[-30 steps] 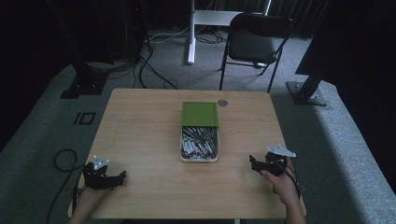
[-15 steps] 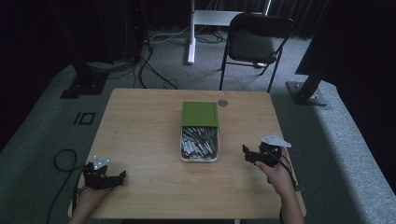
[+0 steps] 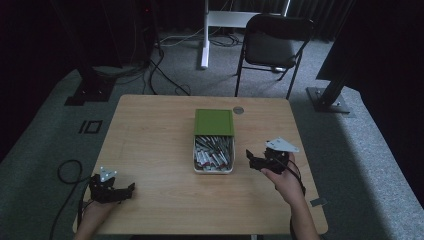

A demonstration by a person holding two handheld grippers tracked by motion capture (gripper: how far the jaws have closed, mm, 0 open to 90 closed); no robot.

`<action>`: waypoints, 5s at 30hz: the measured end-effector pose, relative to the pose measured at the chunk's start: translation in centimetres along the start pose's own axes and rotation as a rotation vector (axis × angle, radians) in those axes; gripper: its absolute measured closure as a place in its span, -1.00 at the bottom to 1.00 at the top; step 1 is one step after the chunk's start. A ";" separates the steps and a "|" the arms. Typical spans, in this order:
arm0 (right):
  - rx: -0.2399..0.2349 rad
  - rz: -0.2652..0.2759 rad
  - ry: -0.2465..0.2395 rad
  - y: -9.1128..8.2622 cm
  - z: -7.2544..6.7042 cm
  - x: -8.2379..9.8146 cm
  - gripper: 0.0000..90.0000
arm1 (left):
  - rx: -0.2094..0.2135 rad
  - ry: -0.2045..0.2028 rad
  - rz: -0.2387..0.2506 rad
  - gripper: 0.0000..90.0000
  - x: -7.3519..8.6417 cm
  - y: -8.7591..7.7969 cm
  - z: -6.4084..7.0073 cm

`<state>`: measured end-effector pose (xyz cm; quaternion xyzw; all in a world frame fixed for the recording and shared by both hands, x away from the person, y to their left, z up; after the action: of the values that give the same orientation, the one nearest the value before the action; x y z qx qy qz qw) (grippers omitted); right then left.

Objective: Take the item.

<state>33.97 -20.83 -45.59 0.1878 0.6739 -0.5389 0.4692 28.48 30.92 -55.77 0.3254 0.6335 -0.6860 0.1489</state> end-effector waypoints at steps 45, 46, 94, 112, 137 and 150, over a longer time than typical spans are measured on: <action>-0.204 -0.035 -0.212 3.6 -10.1 -0.5 0.38 | 0.000 0.000 0.001 -0.97 0.0 0.0 0.0; -0.205 -0.044 -0.214 3.8 -10.1 -0.4 0.43 | 0.000 0.000 0.001 -0.97 0.0 0.0 0.0; -0.128 -0.048 -0.211 4.4 -10.2 -1.3 0.95 | 0.000 -0.001 0.001 -0.97 0.0 0.0 0.0; -0.110 0.115 -0.155 0.2 -7.8 -5.5 0.95 | 0.001 -0.002 0.001 -0.97 0.0 0.0 0.0; 0.153 0.093 0.009 -0.5 2.5 -2.3 0.96 | 0.000 -0.001 0.001 -0.97 0.0 0.0 0.0; 0.217 0.065 0.039 2.6 5.9 -0.4 0.95 | 0.000 0.000 0.000 -0.97 0.0 0.0 0.0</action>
<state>38.70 -25.12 -46.55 0.2696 0.6142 -0.5895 0.4501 28.48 30.92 -55.77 0.3256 0.6334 -0.6860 0.1490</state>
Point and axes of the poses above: each handheld gripper's, and its own axes: y roughly forward along the jaws, x roughly out of its underside, z roughly to its right, the point moved 1 cm from there along y, roughly forward along the jaws, and after that the axes turned 4 degrees about -z, right-handed, at the moved point
